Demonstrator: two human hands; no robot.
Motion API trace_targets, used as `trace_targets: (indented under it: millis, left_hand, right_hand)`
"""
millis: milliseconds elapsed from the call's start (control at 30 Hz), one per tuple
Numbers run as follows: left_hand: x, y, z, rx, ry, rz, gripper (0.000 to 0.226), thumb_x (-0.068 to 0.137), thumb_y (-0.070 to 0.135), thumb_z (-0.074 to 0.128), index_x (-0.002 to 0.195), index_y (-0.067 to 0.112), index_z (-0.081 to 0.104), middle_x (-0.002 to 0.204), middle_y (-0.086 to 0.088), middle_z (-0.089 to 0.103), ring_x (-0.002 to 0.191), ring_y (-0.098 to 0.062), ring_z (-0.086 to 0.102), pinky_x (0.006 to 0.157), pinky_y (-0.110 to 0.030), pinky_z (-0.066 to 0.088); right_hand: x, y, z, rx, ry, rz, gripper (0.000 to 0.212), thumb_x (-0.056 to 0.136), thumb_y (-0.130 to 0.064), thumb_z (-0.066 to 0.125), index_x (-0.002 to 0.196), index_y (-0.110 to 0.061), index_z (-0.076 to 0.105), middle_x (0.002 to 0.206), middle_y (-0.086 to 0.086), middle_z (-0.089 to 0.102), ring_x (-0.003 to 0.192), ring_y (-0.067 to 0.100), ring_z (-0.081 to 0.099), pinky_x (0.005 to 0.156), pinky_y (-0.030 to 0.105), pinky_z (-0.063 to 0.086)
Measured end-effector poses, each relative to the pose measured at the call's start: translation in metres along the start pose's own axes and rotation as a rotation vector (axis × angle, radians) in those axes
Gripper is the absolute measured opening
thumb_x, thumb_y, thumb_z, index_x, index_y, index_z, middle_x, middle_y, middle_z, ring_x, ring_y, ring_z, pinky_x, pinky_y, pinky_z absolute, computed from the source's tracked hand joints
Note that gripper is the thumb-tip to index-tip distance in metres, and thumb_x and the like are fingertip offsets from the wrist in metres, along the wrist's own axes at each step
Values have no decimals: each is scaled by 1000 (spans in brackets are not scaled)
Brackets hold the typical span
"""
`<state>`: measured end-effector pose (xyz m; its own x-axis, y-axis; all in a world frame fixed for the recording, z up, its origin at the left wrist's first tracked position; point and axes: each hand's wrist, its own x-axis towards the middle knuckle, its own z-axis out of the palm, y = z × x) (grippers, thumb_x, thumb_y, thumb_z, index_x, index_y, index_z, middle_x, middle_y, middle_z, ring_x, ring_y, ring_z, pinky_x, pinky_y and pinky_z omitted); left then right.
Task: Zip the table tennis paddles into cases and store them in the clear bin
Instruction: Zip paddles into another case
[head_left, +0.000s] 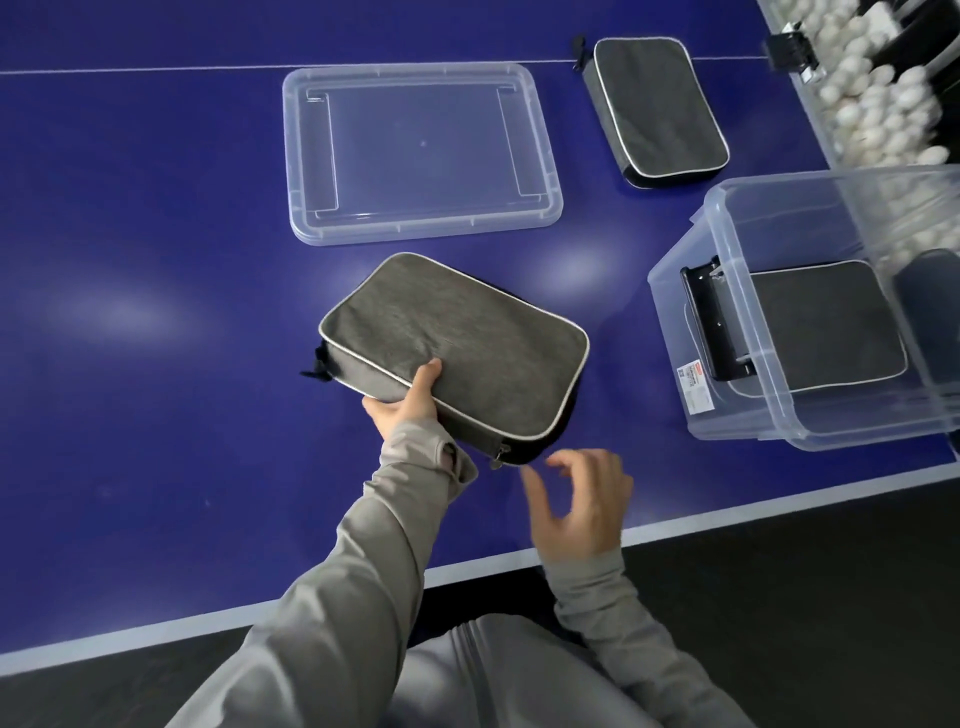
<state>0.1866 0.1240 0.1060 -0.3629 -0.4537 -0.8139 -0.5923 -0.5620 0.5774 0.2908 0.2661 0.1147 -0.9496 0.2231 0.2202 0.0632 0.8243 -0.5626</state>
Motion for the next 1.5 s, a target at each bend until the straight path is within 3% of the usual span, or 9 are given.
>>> trace_targets:
  millis: [133, 233, 600, 800, 967, 1067, 1200, 1333, 1500]
  left_hand:
    - [-11, 6, -1, -98, 68, -5, 55, 66, 29, 80, 101, 21, 39, 86, 1, 57, 73, -17, 54, 77, -31, 36]
    - [-17, 7, -3, -156, 104, 14, 54, 67, 26, 80, 102, 20, 38, 88, 2, 56, 76, -18, 55, 79, -29, 37]
    - [-19, 12, -19, -221, 114, 120, 50, 66, 22, 80, 101, 19, 45, 82, 8, 57, 70, -6, 57, 70, -24, 40]
    - [-12, 17, -30, -187, 110, 151, 56, 66, 23, 81, 109, 18, 46, 84, 9, 57, 78, -13, 59, 81, -29, 46]
    - [-3, 22, -42, -139, 91, 169, 54, 64, 27, 82, 104, 20, 46, 83, 11, 57, 72, -4, 56, 62, -18, 38]
    - [-1, 26, -47, -130, 64, 165, 52, 62, 27, 82, 100, 21, 48, 82, 11, 57, 71, -3, 57, 59, -19, 40]
    - [3, 33, -52, -93, 33, 145, 44, 57, 29, 84, 80, 30, 46, 81, 10, 59, 71, -6, 58, 70, -27, 45]
    - [4, 40, -57, -96, 9, 146, 47, 51, 30, 84, 79, 30, 46, 85, 6, 60, 79, -14, 62, 88, -42, 52]
    - [0, 46, -63, -143, -19, 144, 56, 37, 34, 82, 81, 30, 47, 89, 5, 61, 86, -19, 65, 90, -44, 52]
  right_hand:
    - [1, -19, 13, 21, -81, -14, 36, 76, -46, 63, 80, -10, 60, 74, 0, 55, 70, 18, 53, 65, 33, 37]
    - [12, -25, 19, 30, -51, 6, 26, 73, -31, 71, 75, -9, 57, 71, 1, 56, 66, 21, 54, 62, 34, 38]
    - [5, -33, 19, -54, 18, -217, 13, 78, -18, 58, 69, -10, 61, 63, -1, 57, 59, 18, 54, 58, 32, 40]
    - [2, -32, 14, -37, 16, -205, 15, 78, -16, 57, 64, -10, 58, 59, -2, 55, 56, 18, 51, 58, 32, 37]
    - [11, -24, 9, -19, 9, -116, 12, 73, -11, 63, 63, -10, 56, 58, -1, 54, 55, 19, 53, 57, 32, 37]
    - [21, -21, 8, -8, -7, -73, 15, 69, -6, 69, 63, -8, 55, 57, 0, 54, 55, 22, 53, 55, 36, 40]
    - [34, -18, 7, 5, -41, -48, 21, 70, -4, 72, 62, -8, 53, 57, 0, 53, 56, 24, 52, 55, 36, 39]
    - [42, -21, 8, 101, -57, -32, 23, 73, -7, 71, 61, -7, 51, 57, -7, 44, 55, 18, 45, 54, 37, 41]
    - [49, -21, 10, 187, -52, 41, 24, 74, -9, 73, 61, -5, 53, 56, 2, 53, 52, 20, 45, 53, 35, 44]
